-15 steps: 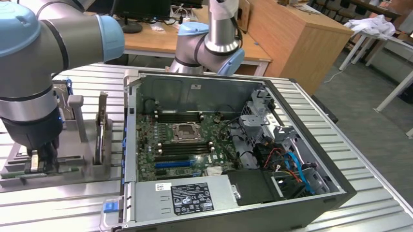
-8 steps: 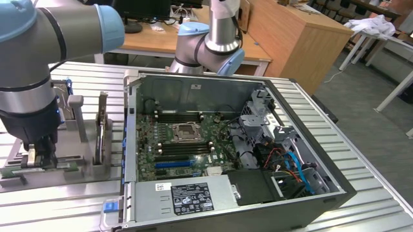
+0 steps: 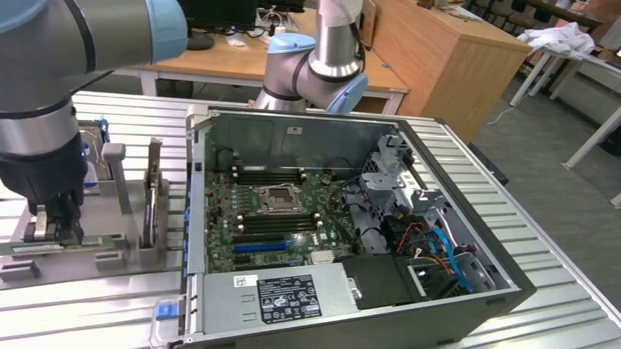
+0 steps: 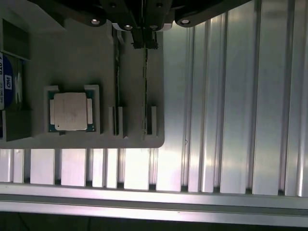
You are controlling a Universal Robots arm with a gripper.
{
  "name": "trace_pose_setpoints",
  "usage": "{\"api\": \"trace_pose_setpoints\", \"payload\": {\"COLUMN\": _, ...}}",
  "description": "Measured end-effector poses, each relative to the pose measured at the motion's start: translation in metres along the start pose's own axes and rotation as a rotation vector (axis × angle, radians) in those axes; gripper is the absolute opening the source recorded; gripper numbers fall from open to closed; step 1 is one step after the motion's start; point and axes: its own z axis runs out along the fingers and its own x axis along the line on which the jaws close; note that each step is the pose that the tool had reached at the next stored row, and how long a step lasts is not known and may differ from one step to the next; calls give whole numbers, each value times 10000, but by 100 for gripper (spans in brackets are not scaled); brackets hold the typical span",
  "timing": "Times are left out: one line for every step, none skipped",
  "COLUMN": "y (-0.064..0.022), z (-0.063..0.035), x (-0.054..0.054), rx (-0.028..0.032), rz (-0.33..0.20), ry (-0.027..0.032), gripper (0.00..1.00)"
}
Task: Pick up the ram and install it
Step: 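Pick up the ram and move it above insertion slot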
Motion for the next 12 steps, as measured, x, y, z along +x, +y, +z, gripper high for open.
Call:
{"api": "trace_pose_setpoints", "payload": {"y": 1, "z": -29, "x": -1, "rx": 1, "rz": 16, "ry": 0, "gripper": 12}}
{"api": "trace_pose_setpoints", "payload": {"y": 2, "z": -54, "x": -1, "rx": 0, "rz": 34, "ry": -1, "gripper": 12}}
{"api": "trace_pose_setpoints", "payload": {"y": 3, "z": -73, "x": -1, "rx": 1, "rz": 51, "ry": -2, "gripper": 12}}
{"api": "trace_pose_setpoints", "payload": {"y": 3, "z": -92, "x": -2, "rx": 1, "rz": 69, "ry": -3, "gripper": 12}}
{"api": "trace_pose_setpoints", "payload": {"y": 4, "z": -113, "x": -2, "rx": 2, "rz": 87, "ry": -4, "gripper": 12}}
{"api": "trace_pose_setpoints", "payload": {"y": 5, "z": -136, "x": -2, "rx": 2, "rz": 107, "ry": -4, "gripper": 12}}
{"api": "trace_pose_setpoints", "payload": {"y": 6, "z": -163, "x": -3, "rx": 2, "rz": 126, "ry": -5, "gripper": 12}}
{"api": "trace_pose_setpoints", "payload": {"y": 7, "z": -189, "x": -3, "rx": 3, "rz": 145, "ry": -6, "gripper": 12}}
{"api": "trace_pose_setpoints", "payload": {"y": 8, "z": -218, "x": -4, "rx": 3, "rz": 166, "ry": -6, "gripper": 12}}
{"api": "trace_pose_setpoints", "payload": {"y": 9, "z": -248, "x": -4, "rx": 3, "rz": 189, "ry": -6, "gripper": 12}}
{"api": "trace_pose_setpoints", "payload": {"y": 10, "z": -277, "x": -4, "rx": 4, "rz": 209, "ry": -7, "gripper": 12}}
{"api": "trace_pose_setpoints", "payload": {"y": 11, "z": -303, "x": -5, "rx": 4, "rz": 228, "ry": -7, "gripper": 12}}
